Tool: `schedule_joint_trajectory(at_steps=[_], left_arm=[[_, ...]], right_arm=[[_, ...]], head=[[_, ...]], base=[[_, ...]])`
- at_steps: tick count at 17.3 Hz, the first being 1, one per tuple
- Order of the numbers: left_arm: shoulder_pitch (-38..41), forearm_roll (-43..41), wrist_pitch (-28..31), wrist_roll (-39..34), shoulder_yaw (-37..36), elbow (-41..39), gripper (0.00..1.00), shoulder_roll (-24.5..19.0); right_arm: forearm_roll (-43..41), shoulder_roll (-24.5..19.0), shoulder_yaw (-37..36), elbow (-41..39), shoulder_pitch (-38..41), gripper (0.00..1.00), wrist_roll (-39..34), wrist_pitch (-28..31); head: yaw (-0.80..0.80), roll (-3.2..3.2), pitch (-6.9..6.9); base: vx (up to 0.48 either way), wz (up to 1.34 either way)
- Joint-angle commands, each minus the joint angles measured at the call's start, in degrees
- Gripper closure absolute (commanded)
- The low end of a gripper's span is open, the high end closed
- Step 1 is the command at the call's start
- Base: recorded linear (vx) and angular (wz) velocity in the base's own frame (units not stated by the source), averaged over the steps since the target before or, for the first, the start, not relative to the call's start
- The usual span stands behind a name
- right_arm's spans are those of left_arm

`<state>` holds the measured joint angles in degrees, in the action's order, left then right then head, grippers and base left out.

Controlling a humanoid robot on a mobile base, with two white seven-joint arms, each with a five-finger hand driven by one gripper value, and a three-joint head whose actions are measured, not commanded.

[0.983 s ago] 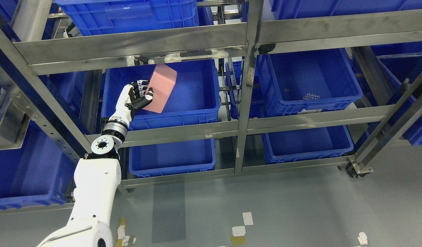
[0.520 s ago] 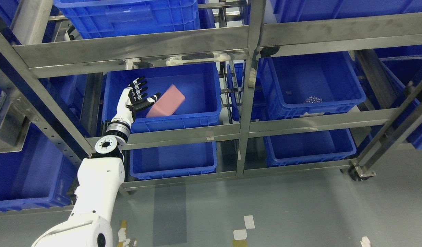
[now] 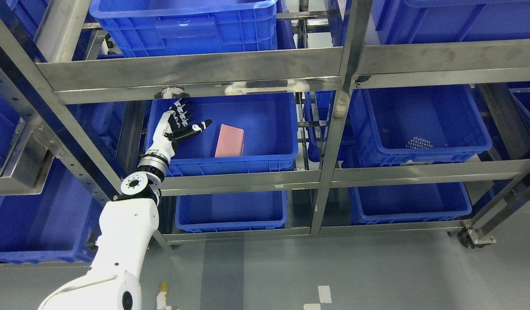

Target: Place storage box into left shelf container

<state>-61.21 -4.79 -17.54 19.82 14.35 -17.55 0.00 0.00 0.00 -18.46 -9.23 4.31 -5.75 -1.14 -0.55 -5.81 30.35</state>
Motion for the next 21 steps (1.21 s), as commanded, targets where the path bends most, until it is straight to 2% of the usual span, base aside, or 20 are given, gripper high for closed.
schedule_joint_trajectory(at_steps=[1, 4, 7, 10, 13, 16, 19, 21], left_arm=[[0.4, 2.8, 0.3, 11.3, -2.4, 1.2, 0.01, -1.0], [1.4, 2.6, -0.3, 18.0, -3.1, 0.9, 0.01, -1.0], [6.4, 2.8, -0.4, 32.1, -4.1, -5.1, 0.01, -1.0], [13.9, 6.5, -0.4, 39.8, -7.4, -19.3, 0.01, -1.0], [20.7, 8.9, -0.3, 39.3, -9.7, -34.2, 0.01, -1.0], [22.5, 14.0, -0.2, 32.2, -9.6, -46.0, 0.01, -1.0], [22.6, 15.5, 0.1, 14.6, -11.3, -56.8, 0.01, -1.0], [25.0, 15.6, 0.0, 1.3, -16.0, -63.5, 0.01, -1.0]], right_arm=[[0.4, 1.0, 0.0, 0.0, 0.0, 0.0, -19.6, 0.0], [0.4, 1.0, 0.0, 0.0, 0.0, 0.0, -19.6, 0.0], [0.4, 1.0, 0.0, 0.0, 0.0, 0.0, -19.6, 0.0], [0.4, 1.0, 0.0, 0.0, 0.0, 0.0, -19.6, 0.0], [0.4, 1.0, 0.0, 0.0, 0.0, 0.0, -19.6, 0.0], [0.4, 1.0, 0.0, 0.0, 0.0, 0.0, -19.6, 0.0], [0.4, 1.0, 0.0, 0.0, 0.0, 0.0, -19.6, 0.0], [0.4, 1.0, 0.0, 0.0, 0.0, 0.0, -19.6, 0.0]], head=[[0.0, 0.0, 0.0], [0.0, 0.0, 0.0], [0.0, 0.0, 0.0], [0.0, 0.0, 0.0], [0.0, 0.0, 0.0], [0.0, 0.0, 0.0], [0.0, 0.0, 0.0], [0.0, 0.0, 0.0]], base=[[0.092, 0.06], [0.055, 0.01], [0.018, 0.01], [-0.004, 0.0], [-0.004, 0.0], [0.0, 0.0], [0.0, 0.0], [0.0, 0.0]])
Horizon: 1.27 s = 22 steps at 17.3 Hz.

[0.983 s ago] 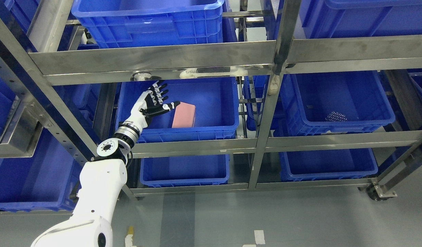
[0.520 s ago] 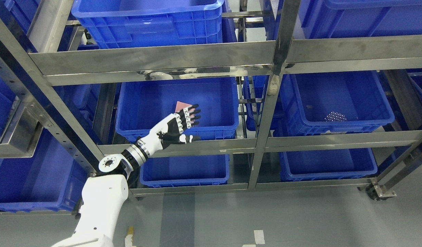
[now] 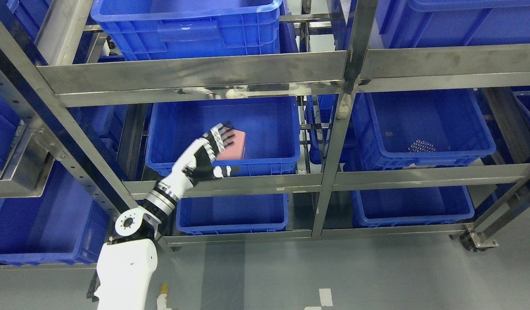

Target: Place storage box into left shelf container

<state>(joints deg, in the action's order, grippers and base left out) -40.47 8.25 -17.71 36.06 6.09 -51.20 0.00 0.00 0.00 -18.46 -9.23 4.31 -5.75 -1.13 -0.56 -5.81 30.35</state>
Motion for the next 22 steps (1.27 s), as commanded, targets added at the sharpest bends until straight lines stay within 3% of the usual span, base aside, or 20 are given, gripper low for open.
schedule_joint_trajectory(at_steps=[1, 4, 5, 8, 13, 22], left_arm=[[6.4, 2.6, 0.0, -21.8, -10.8, -32.5, 0.01, -1.0], [15.3, 2.6, -3.0, -38.3, -18.5, -37.6, 0.01, -1.0], [18.1, 2.5, -3.8, -40.1, -19.3, -38.9, 0.01, -1.0], [24.5, 2.5, -5.5, -40.0, -19.5, -44.4, 0.0, -1.0], [29.5, 2.2, -2.1, -40.0, -18.1, -44.9, 0.0, -1.0], [30.9, 2.3, -0.7, -39.1, -7.1, -44.9, 0.01, -1.0]], right_arm=[[0.4, 1.0, 0.0, 0.0, 0.0, 0.0, -19.6, 0.0], [0.4, 1.0, 0.0, 0.0, 0.0, 0.0, -19.6, 0.0], [0.4, 1.0, 0.0, 0.0, 0.0, 0.0, -19.6, 0.0], [0.4, 1.0, 0.0, 0.0, 0.0, 0.0, -19.6, 0.0], [0.4, 1.0, 0.0, 0.0, 0.0, 0.0, -19.6, 0.0], [0.4, 1.0, 0.0, 0.0, 0.0, 0.0, -19.6, 0.0]], head=[[0.0, 0.0, 0.0], [0.0, 0.0, 0.0], [0.0, 0.0, 0.0], [0.0, 0.0, 0.0], [0.0, 0.0, 0.0], [0.0, 0.0, -0.01]], base=[[0.0, 0.0], [0.0, 0.0], [0.0, 0.0], [0.0, 0.0], [0.0, 0.0], [0.0, 0.0]])
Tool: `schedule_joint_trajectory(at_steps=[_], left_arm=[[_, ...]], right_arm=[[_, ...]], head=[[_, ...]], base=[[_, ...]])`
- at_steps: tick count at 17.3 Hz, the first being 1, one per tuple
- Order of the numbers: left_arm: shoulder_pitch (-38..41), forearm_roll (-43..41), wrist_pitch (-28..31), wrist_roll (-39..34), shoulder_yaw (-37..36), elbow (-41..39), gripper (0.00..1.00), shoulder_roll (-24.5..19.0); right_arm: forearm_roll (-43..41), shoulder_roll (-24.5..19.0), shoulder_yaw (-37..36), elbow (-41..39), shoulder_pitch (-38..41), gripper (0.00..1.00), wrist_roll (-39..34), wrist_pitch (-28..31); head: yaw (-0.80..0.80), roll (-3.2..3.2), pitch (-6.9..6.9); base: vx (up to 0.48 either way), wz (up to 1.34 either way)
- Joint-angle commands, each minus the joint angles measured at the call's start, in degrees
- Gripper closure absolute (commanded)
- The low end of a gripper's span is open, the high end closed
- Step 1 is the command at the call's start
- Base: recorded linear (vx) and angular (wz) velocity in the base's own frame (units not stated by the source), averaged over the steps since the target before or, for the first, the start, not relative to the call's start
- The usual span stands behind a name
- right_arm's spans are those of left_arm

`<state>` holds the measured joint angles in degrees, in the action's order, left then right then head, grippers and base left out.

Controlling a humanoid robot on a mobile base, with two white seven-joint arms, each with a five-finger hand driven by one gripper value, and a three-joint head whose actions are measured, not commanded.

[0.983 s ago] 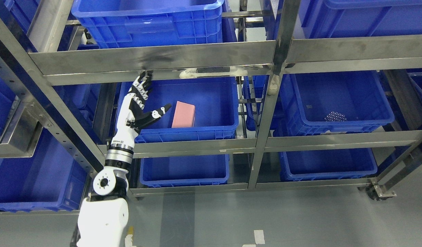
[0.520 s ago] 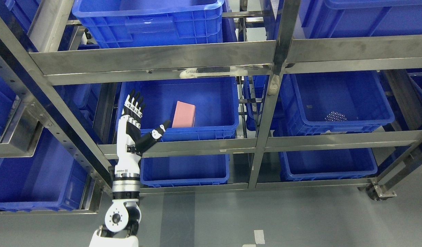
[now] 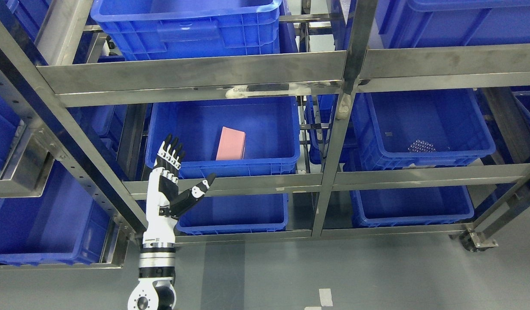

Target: Place storage box into left shelf container

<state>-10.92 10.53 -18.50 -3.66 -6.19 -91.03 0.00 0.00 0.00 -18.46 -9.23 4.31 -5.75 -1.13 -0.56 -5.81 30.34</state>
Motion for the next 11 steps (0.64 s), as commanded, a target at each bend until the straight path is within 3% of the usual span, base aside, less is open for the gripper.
schedule_joint_trajectory(at_steps=[1, 11], left_arm=[[1.3, 0.0, 0.1, 0.8, 5.2, -5.1, 0.01, -1.0], [1.3, 0.0, 0.0, 0.8, 5.2, -5.1, 0.01, -1.0]], right_arm=[[0.4, 1.0, 0.0, 0.0, 0.0, 0.0, -19.6, 0.0], [0.4, 1.0, 0.0, 0.0, 0.0, 0.0, -19.6, 0.0]], head=[[0.0, 0.0, 0.0], [0.0, 0.0, 0.0]], base=[[0.0, 0.0], [0.0, 0.0]])
